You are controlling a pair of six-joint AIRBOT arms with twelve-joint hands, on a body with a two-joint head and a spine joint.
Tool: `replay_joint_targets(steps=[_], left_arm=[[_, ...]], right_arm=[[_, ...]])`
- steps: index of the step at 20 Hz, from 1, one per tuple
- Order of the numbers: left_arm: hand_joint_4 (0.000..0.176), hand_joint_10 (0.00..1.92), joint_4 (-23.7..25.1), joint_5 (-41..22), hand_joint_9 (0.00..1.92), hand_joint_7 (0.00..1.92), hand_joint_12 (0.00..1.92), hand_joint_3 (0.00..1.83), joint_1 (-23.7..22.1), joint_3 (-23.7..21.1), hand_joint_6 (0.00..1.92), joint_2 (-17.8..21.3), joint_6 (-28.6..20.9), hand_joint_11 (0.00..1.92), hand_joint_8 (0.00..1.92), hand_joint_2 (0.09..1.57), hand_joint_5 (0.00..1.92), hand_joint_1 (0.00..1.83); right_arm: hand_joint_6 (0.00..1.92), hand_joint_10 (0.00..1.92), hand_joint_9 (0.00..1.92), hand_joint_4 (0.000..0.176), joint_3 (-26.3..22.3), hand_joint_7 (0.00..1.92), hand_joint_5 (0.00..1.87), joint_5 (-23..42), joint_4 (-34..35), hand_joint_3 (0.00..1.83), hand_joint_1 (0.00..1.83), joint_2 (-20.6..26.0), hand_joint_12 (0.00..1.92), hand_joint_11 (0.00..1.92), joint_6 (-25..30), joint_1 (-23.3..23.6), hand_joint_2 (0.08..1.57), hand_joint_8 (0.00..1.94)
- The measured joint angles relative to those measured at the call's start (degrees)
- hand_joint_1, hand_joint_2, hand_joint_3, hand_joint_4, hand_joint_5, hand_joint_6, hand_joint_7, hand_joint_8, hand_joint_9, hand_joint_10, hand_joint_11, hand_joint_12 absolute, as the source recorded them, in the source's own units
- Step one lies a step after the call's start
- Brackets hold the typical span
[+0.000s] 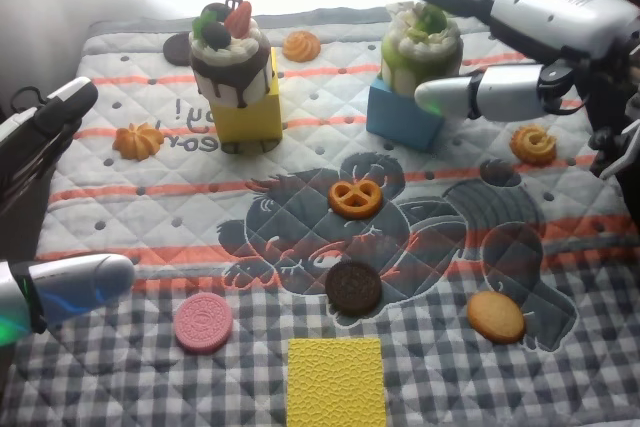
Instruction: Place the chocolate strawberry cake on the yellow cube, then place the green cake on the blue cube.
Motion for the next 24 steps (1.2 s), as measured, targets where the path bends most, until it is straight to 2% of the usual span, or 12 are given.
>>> replay_joint_targets(steps=[1, 5, 6, 12, 14, 16, 17, 18, 20, 21, 22, 24], left_arm=[[0.161, 0.00, -0.04, -0.09, 0.00, 0.00, 0.00, 0.00, 0.00, 0.00, 0.00, 0.00, -0.02, 0.00, 0.00, 0.90, 0.00, 0.67], [0.174, 0.00, -0.02, -0.04, 0.00, 0.00, 0.00, 0.00, 0.13, 0.00, 0.00, 0.00, -0.02, 0.00, 0.00, 0.88, 0.00, 0.71], [0.157, 0.00, -0.17, -0.07, 0.00, 0.00, 0.00, 0.00, 0.13, 0.00, 0.00, 0.00, -0.02, 0.00, 0.00, 0.90, 0.00, 0.71], [0.176, 0.00, -0.35, -0.57, 0.00, 0.00, 0.00, 0.00, 0.26, -0.11, 0.00, 0.00, -0.07, 0.00, 0.00, 0.90, 0.00, 0.74], [0.176, 0.00, -0.37, -1.70, 0.00, 0.00, 0.00, 0.00, 0.26, 0.02, 0.00, 0.02, -0.59, 0.00, 0.00, 0.90, 0.00, 0.68], [0.147, 0.00, -0.13, -3.78, 0.00, 0.00, 0.00, 0.02, 0.24, 0.94, 0.00, 0.02, -2.29, 0.00, 0.00, 0.93, 0.00, 0.65], [0.170, 0.00, -0.31, -5.42, 0.00, 0.01, 0.00, 0.02, 0.24, 1.49, 0.00, 0.00, -3.78, 0.00, 0.00, 0.94, 0.00, 0.60], [0.175, 0.00, -0.59, -6.91, 0.00, 0.03, 0.00, 0.02, 0.15, 1.73, 0.00, 0.00, -4.83, 0.00, 0.01, 0.94, 0.00, 0.56], [0.176, 0.00, -0.35, -8.79, 0.00, 0.00, 0.00, 0.02, 0.17, 1.70, 0.00, 0.00, -5.01, 0.00, 0.00, 0.95, 0.00, 0.52], [0.176, 0.00, -0.11, -10.16, 0.00, 0.00, 0.00, 0.02, 0.20, 1.70, 0.00, 0.00, -5.57, 0.00, 0.00, 0.95, 0.00, 0.51], [0.176, 0.00, 0.02, -10.80, 0.00, 0.00, 0.00, 0.01, 0.17, 1.70, 0.00, 0.00, -6.12, 0.00, 0.00, 0.95, 0.00, 0.50], [0.176, 0.00, 0.61, -12.83, 0.00, 0.03, 0.00, 0.02, 0.20, 1.70, 0.00, 0.00, -7.37, 0.00, 0.01, 0.96, 0.00, 0.45]], right_arm=[[0.00, 0.00, 0.00, 0.176, -0.20, 0.00, 0.00, 0.76, -0.04, 0.00, 0.51, 0.31, 0.01, 0.00, 0.00, 0.00, 1.13, 0.00], [0.00, 0.00, 0.00, 0.175, -1.40, 0.00, 0.00, 3.17, 0.50, 0.00, 0.58, 1.14, 0.00, 0.00, -0.07, 0.00, 1.12, 0.00], [0.00, 0.00, 0.00, 0.176, -1.79, 0.00, 0.00, 3.98, 0.48, 0.00, 0.59, 1.51, 0.00, 0.00, -0.07, 0.02, 1.13, 0.00], [0.00, 0.00, 0.00, 0.176, -5.14, 0.00, 0.00, 10.16, 0.83, 0.00, 0.48, 4.90, 0.00, 0.00, -0.07, -0.96, 1.07, 0.00], [0.00, 0.00, 0.00, 0.176, -8.22, 0.00, 0.00, 15.93, 1.88, 0.00, 0.52, 7.32, 0.00, 0.00, -0.04, -3.78, 1.08, 0.00], [0.01, 0.00, 0.00, 0.176, -12.02, 0.02, 0.02, 23.04, 3.37, 0.02, 0.65, 9.73, 0.00, 0.00, -0.07, -9.75, 1.14, 0.00], [0.00, 0.00, 0.00, 0.176, -14.05, 0.03, 0.03, 26.91, 5.33, 0.01, 0.69, 10.60, 0.00, 0.00, -0.02, -13.77, 1.16, 0.00], [0.00, 0.00, 0.00, 0.174, -15.93, 0.05, 0.04, 30.77, 7.43, 0.02, 0.69, 11.56, 0.00, 0.00, -0.04, -17.70, 1.19, 0.01], [0.01, 0.02, 0.07, 0.142, -18.08, 0.07, 0.05, 36.44, 10.03, 0.00, 0.63, 12.96, 0.01, 0.03, 0.07, -22.08, 1.18, 0.01], [0.01, 0.03, 0.09, 0.146, -19.56, 0.08, 0.06, 40.89, 11.72, 0.00, 0.62, 13.92, 0.02, 0.04, 0.07, -24.76, 1.16, 0.01], [0.01, 0.01, 0.11, 0.170, -20.31, 0.10, 0.08, 43.10, 12.52, 0.00, 0.62, 14.29, 0.01, 0.04, 0.11, -25.99, 1.10, 0.00], [0.00, 0.01, 0.13, 0.172, -22.99, 0.11, 0.08, 49.68, 13.38, 0.00, 0.57, 14.99, 0.02, 0.07, 0.24, -29.94, 1.07, 0.00]])
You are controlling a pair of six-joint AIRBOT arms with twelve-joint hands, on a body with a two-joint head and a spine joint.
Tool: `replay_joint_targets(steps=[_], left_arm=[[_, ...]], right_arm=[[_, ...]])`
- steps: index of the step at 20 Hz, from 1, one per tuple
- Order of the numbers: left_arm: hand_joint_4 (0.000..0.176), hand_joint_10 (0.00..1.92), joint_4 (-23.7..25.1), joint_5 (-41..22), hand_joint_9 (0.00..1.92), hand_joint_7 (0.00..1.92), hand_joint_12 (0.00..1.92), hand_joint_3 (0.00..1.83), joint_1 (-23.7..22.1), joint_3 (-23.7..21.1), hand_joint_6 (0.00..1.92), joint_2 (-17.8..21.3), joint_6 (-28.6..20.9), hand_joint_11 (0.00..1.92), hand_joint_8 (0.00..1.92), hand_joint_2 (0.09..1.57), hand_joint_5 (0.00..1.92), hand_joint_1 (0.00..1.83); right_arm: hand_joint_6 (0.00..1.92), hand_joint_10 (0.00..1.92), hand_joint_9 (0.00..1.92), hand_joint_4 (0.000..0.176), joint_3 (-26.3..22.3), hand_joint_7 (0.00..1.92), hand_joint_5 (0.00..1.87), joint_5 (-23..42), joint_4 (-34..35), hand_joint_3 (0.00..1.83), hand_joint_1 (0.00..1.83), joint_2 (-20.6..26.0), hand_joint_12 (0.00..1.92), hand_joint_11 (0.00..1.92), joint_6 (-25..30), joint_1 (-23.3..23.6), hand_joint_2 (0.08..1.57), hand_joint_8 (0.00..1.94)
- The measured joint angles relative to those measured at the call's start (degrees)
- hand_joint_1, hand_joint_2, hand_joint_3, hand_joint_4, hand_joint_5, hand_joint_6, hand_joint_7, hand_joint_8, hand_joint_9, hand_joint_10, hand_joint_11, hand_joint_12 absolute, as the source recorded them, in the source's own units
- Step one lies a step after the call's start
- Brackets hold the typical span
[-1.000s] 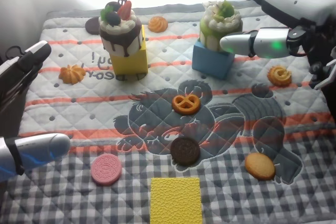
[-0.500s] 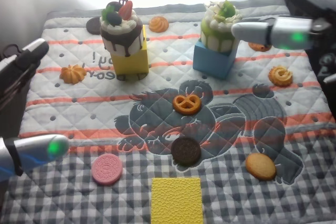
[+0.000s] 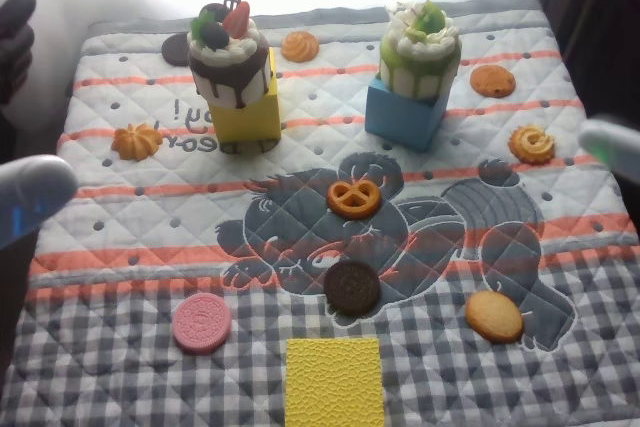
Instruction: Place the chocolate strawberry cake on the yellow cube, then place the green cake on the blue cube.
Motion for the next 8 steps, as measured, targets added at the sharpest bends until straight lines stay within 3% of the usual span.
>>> replay_joint_targets(steps=[1, 2, 4, 6, 7, 8], left_arm=[[0.176, 0.00, 0.33, -0.74, 0.00, 0.03, 0.00, 0.02, 0.00, -0.07, 0.00, 0.00, -0.13, 0.00, 0.01, 0.96, 0.00, 0.38], [0.176, 0.00, 0.52, -1.11, 0.00, 0.03, 0.00, 0.02, 0.00, -0.22, 0.00, 0.00, -0.26, 0.00, 0.01, 0.96, 0.00, 0.34], [0.176, 0.00, 0.68, -1.18, 0.01, 0.06, 0.00, 0.03, 0.00, 0.02, 0.00, -0.07, -1.88, 0.00, 0.01, 1.00, 0.00, 0.36], [0.176, 0.01, 0.55, -1.49, 0.04, 0.09, 0.00, 0.03, 0.17, 1.57, 0.00, -0.42, -5.16, 0.00, 0.00, 1.08, 0.02, 0.36], [0.166, 0.01, 0.39, -1.64, 0.08, 0.12, 0.02, 0.02, 0.17, 2.10, 0.00, -0.42, -6.25, 0.02, 0.00, 1.14, 0.05, 0.27], [0.143, 0.00, -0.09, -2.21, 0.06, 0.10, 0.02, 0.03, 0.17, 2.38, 0.00, -0.42, -6.99, 0.02, 0.00, 1.18, 0.03, 0.20]], right_arm=[[0.01, 0.01, 0.13, 0.169, -1.18, 0.12, 0.10, 2.12, -0.28, 0.00, 0.58, 0.00, 0.02, 0.07, 0.02, -1.44, 1.07, 0.01], [0.01, 0.01, 0.13, 0.153, -1.84, 0.13, 0.11, 3.52, -0.81, 0.00, 0.55, 0.00, 0.02, 0.06, 0.04, -2.40, 1.07, 0.01], [0.01, 0.00, 0.10, 0.143, -3.04, 0.13, 0.11, 6.27, -0.85, 0.00, 0.55, 0.20, 0.00, 0.02, 0.11, -4.33, 1.08, 0.01], [0.00, 0.01, 0.15, 0.162, -3.21, 0.18, 0.05, 7.02, 1.44, 0.00, 0.57, 0.35, 0.02, 0.09, 0.26, -5.05, 1.01, 0.01], [0.00, 0.01, 0.18, 0.172, -2.95, 0.20, 0.06, 7.10, 2.32, 0.00, 0.63, 0.37, 0.04, 0.14, 0.50, -5.05, 0.99, 0.01], [0.00, 0.00, 0.16, 0.126, -2.62, 0.19, 0.01, 7.10, 3.32, 0.01, 0.70, 0.39, 0.02, 0.10, 0.59, -5.22, 1.06, 0.00]])
